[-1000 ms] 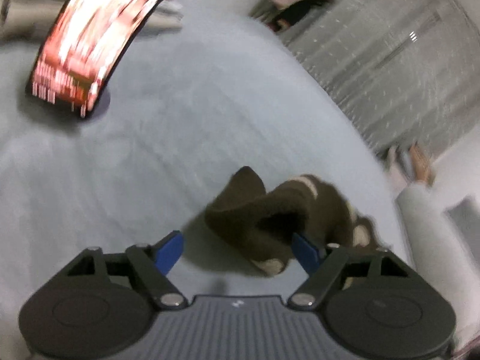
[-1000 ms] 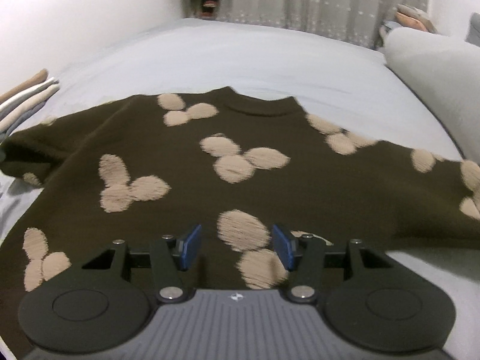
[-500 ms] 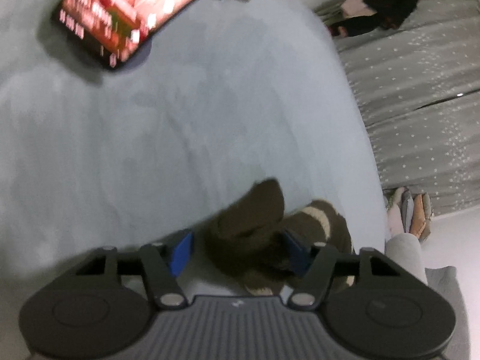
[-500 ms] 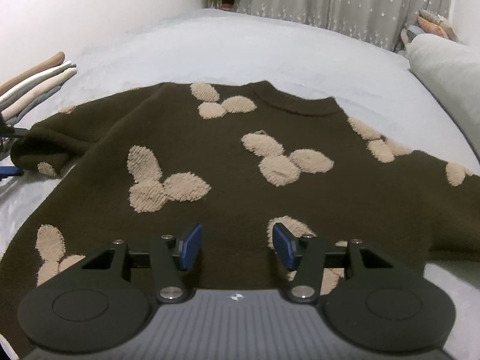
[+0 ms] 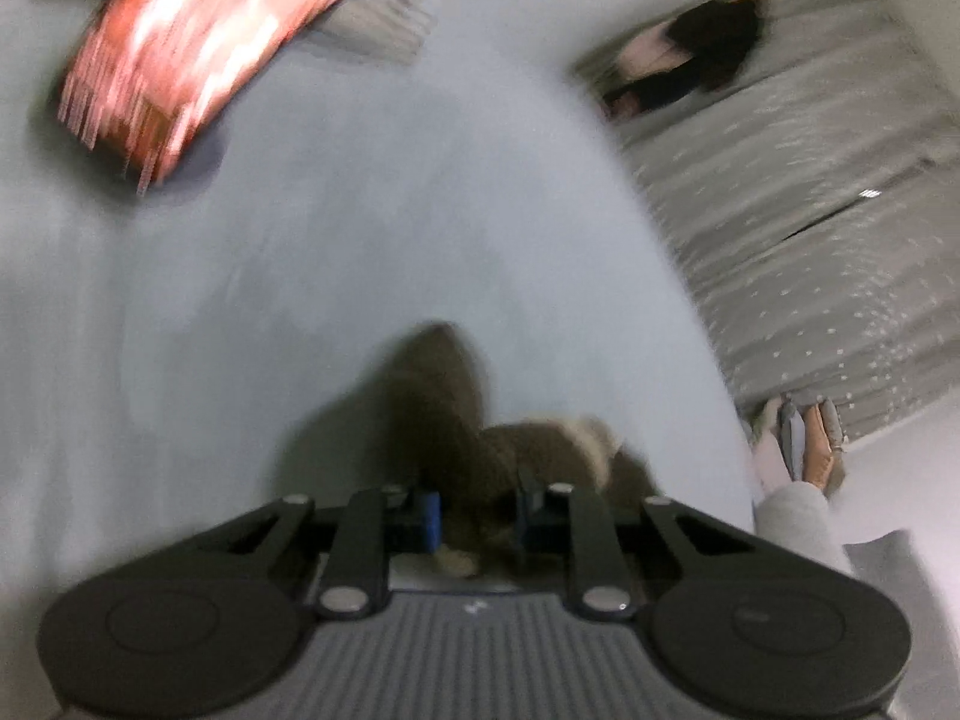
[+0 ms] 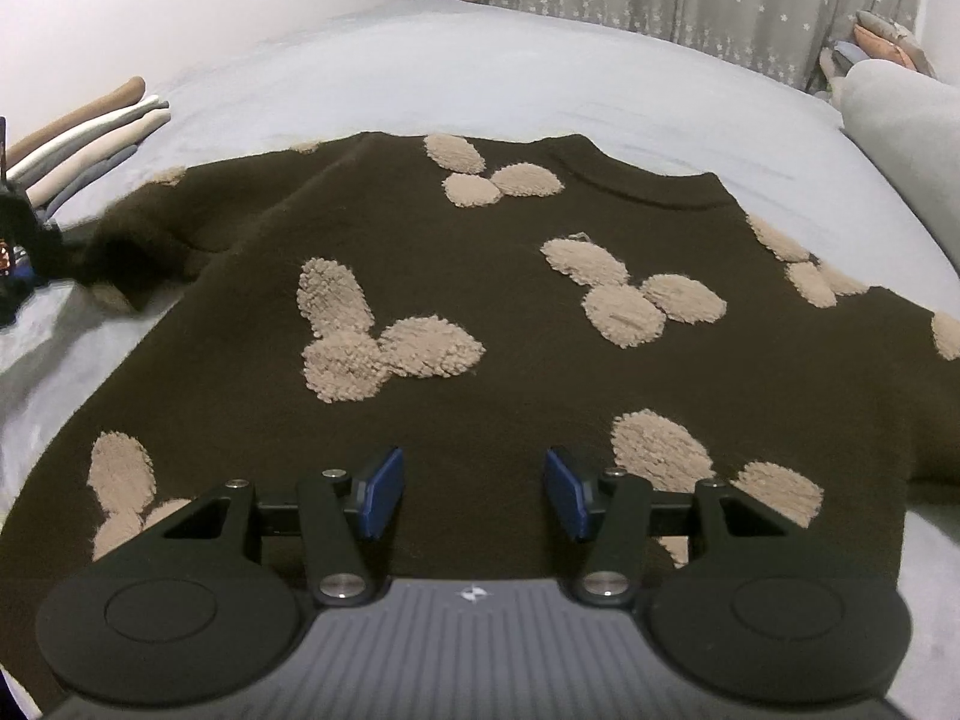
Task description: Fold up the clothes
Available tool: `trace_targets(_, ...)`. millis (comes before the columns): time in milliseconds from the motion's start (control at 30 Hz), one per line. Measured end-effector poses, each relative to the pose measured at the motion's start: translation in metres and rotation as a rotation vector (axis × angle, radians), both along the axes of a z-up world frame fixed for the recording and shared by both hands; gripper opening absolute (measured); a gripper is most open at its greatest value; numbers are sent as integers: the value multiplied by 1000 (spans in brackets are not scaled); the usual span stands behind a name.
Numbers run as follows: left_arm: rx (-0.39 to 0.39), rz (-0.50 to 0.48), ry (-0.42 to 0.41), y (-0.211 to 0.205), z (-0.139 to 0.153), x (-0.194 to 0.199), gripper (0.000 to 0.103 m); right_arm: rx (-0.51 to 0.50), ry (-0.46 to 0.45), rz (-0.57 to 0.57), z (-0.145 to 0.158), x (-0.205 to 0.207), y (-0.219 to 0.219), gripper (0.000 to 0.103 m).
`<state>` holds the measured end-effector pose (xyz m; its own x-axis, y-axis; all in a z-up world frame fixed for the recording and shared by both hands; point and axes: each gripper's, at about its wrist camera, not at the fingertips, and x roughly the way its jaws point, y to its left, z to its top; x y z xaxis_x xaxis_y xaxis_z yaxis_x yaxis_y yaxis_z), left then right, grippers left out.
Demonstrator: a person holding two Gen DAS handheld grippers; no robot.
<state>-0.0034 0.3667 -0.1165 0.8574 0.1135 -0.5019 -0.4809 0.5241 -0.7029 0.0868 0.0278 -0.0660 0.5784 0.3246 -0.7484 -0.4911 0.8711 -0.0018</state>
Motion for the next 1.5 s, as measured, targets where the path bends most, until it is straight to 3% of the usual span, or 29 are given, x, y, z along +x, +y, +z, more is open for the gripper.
trace_targets(167,367,25,-100,-27,28,-6,21,5,-2,6,1,1,9,56)
trace_targets(233,481,18,-81,-38,32,-4,24,5,1,11,0,2,14,56)
trace_targets(267,497,10,-46,-40,31,-2,27,6,1,13,0,2,16,56)
trace_targets(333,421,-2,9,-34,23,-2,33,7,2,19,-1,2,20,56)
trace_targets(400,277,-3,43,-21,12,-5,46,7,3,26,-1,2,24,56)
trace_targets(500,78,17,68,1,-4,-11,51,4,4,31,-1,3,28,56)
trace_targets(600,-11,87,78,12,-10,-23,57,4,5,35,0,4,29,56)
trace_targets(700,-102,134,18,23,-10,-39,57,4,6,44,0,4,30,56)
trace_targets(800,-186,152,-10,36,-6,-38,63,6,8,43,-1,4,30,56)
trace_targets(933,-343,189,-12,46,-19,-35,64,8,9,45,-1,4,31,56)
trace_targets(1167,-446,271,-55,40,-25,-34,64,2,4,71,3,2,37,56)
trace_targets(1300,-419,301,-84,33,-13,-41,67,4,-12,102,11,1,46,56)
trace_targets(1433,-417,333,-45,35,-10,-31,75,-1,-26,140,17,5,62,56)
trace_targets(1500,-477,371,-11,37,-17,-26,73,-1,-33,159,20,7,72,56)
